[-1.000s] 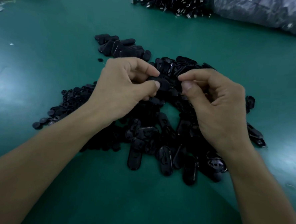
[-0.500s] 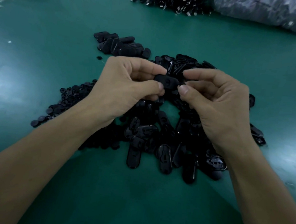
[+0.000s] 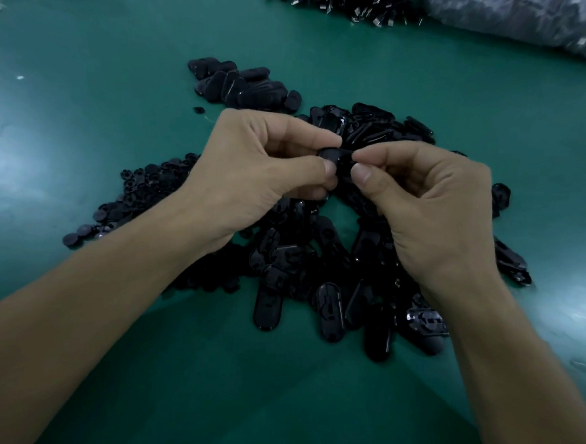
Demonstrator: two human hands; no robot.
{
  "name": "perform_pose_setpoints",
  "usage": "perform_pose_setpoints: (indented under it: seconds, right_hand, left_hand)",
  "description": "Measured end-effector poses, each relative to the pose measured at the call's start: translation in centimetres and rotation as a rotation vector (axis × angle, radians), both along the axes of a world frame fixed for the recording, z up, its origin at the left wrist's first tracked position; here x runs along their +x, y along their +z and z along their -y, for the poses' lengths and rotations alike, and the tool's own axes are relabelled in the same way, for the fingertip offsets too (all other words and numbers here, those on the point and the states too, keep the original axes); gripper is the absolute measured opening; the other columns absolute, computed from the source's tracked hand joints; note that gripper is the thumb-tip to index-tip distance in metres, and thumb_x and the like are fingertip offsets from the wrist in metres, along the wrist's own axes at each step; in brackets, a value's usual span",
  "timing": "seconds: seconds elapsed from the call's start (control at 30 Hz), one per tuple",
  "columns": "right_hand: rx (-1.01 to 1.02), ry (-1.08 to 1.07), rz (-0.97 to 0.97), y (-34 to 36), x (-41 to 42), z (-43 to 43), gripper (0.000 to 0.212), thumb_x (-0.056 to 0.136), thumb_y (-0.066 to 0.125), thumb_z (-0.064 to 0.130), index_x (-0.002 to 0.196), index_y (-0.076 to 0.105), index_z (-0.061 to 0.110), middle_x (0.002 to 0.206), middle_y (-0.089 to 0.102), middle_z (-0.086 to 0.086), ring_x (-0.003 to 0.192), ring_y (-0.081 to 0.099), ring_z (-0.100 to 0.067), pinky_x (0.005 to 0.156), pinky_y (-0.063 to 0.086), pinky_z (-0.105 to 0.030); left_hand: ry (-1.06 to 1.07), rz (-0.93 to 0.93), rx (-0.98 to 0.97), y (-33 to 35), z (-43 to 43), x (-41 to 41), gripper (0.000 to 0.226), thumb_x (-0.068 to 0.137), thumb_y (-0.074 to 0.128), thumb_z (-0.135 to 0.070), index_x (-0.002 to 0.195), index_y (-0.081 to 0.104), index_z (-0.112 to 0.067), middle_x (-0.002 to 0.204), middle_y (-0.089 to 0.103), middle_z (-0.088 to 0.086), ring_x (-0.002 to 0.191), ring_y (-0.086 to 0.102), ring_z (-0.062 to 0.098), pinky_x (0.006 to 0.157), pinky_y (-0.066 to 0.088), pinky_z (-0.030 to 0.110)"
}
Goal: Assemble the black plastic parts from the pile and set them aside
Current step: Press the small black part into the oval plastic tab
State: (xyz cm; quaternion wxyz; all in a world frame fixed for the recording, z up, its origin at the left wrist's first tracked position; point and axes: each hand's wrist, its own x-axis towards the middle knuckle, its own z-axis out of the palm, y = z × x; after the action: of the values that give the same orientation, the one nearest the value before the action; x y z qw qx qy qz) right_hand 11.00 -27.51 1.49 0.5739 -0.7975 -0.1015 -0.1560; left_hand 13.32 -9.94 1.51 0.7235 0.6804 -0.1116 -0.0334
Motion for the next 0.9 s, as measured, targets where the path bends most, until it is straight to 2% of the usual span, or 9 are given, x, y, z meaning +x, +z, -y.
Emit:
perform_pose_setpoints:
  seconds: [0.3, 0.57, 0.8, 0.9]
  right_hand:
    - [-0.024, -0.029, -0.033, 0.16, -0.11, -0.01, 0.026, 0.091, 0.071, 0.009, 0.094, 0.059, 0.031, 0.078, 0.069, 0.012, 0.076, 0.066, -0.002, 0.07, 0.05, -0.014]
    - [-0.039, -0.024, -0.042, 0.18, -0.19, 0.05, 0.031, 0.089, 0.073, 0.009, 0.09, 0.052, 0.032, 0.083, 0.069, 0.006, 0.079, 0.067, -0.005, 0.072, 0.053, -0.018]
    - [-0.053, -0.004, -0.044, 0.18, -0.17, -0.03, 0.027, 0.085, 0.071, 0.017, 0.085, 0.051, 0.033, 0.084, 0.07, 0.007, 0.081, 0.068, -0.009, 0.076, 0.055, -0.024]
    - [-0.118, -0.049, -0.022, 0.22, -0.25, -0.12, 0.029, 0.086, 0.072, 0.017, 0.084, 0.05, 0.035, 0.086, 0.07, 0.005, 0.084, 0.069, -0.012, 0.079, 0.058, -0.033]
  left_hand:
    - [-0.039, -0.024, -0.014, 0.05, -0.12, -0.05, 0.019, 0.082, 0.075, 0.005, 0.093, 0.075, -0.011, 0.076, 0.076, 0.006, 0.074, 0.076, 0.018, 0.069, 0.06, 0.026]
    - [-0.027, 0.05, 0.046, -0.17, 0.06, -0.14, 0.023, 0.08, 0.077, 0.005, 0.09, 0.077, -0.016, 0.076, 0.076, 0.007, 0.075, 0.075, 0.019, 0.071, 0.061, 0.028]
    - [-0.032, 0.065, 0.055, -0.13, 0.09, -0.13, 0.021, 0.08, 0.078, 0.004, 0.09, 0.077, -0.015, 0.079, 0.076, 0.011, 0.076, 0.074, 0.022, 0.073, 0.062, 0.031]
    - [-0.041, 0.079, 0.074, -0.07, 0.16, -0.24, 0.021, 0.08, 0.078, 0.003, 0.093, 0.076, -0.013, 0.083, 0.075, 0.015, 0.079, 0.074, 0.028, 0.073, 0.062, 0.032]
